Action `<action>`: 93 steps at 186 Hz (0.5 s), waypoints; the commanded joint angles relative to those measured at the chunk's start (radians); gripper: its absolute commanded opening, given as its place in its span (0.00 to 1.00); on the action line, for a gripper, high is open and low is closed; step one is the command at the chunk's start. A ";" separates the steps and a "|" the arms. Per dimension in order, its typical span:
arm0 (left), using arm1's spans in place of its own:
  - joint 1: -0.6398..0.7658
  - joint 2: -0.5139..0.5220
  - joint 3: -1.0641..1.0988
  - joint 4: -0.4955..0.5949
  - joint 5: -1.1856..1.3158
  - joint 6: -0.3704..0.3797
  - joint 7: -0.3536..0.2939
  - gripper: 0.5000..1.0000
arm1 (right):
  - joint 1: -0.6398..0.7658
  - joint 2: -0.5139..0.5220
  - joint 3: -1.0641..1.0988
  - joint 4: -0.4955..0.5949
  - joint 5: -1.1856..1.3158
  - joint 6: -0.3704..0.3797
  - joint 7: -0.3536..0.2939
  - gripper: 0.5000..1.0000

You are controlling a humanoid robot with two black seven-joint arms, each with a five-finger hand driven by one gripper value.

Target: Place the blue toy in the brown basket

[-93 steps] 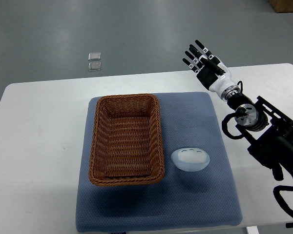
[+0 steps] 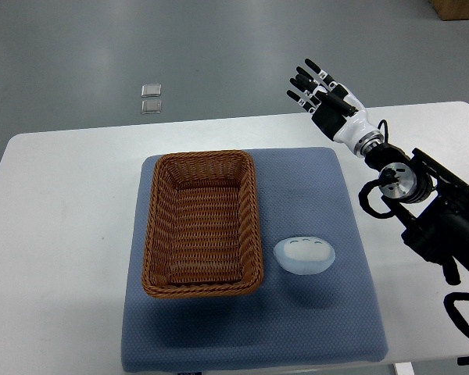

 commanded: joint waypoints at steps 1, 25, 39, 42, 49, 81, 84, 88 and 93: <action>-0.001 0.000 0.000 0.000 0.000 0.000 0.000 1.00 | 0.029 -0.101 -0.090 0.062 -0.144 0.054 -0.002 0.82; -0.008 0.000 -0.002 -0.002 0.002 0.000 0.000 1.00 | 0.129 -0.259 -0.303 0.124 -0.264 0.133 -0.004 0.82; -0.008 0.000 -0.002 -0.002 0.002 -0.002 0.000 1.00 | 0.213 -0.337 -0.463 0.175 -0.294 0.176 -0.008 0.82; -0.008 0.000 -0.002 -0.002 0.002 -0.002 0.000 1.00 | 0.235 -0.362 -0.507 0.197 -0.302 0.189 -0.013 0.82; -0.009 0.000 -0.002 -0.002 0.002 -0.002 0.000 1.00 | 0.269 -0.400 -0.572 0.234 -0.319 0.204 -0.024 0.82; -0.015 0.000 -0.002 0.000 0.000 -0.002 0.000 1.00 | 0.459 -0.515 -0.874 0.409 -0.457 0.239 -0.047 0.82; -0.015 0.000 -0.002 0.000 0.000 -0.002 0.000 1.00 | 0.470 -0.523 -0.891 0.421 -0.468 0.239 -0.047 0.82; -0.015 0.000 -0.002 0.000 0.000 -0.002 0.000 1.00 | 0.490 -0.540 -0.922 0.445 -0.489 0.244 -0.048 0.82; -0.015 0.000 -0.002 0.000 0.000 -0.002 0.000 1.00 | 0.520 -0.557 -0.969 0.478 -0.518 0.247 -0.047 0.82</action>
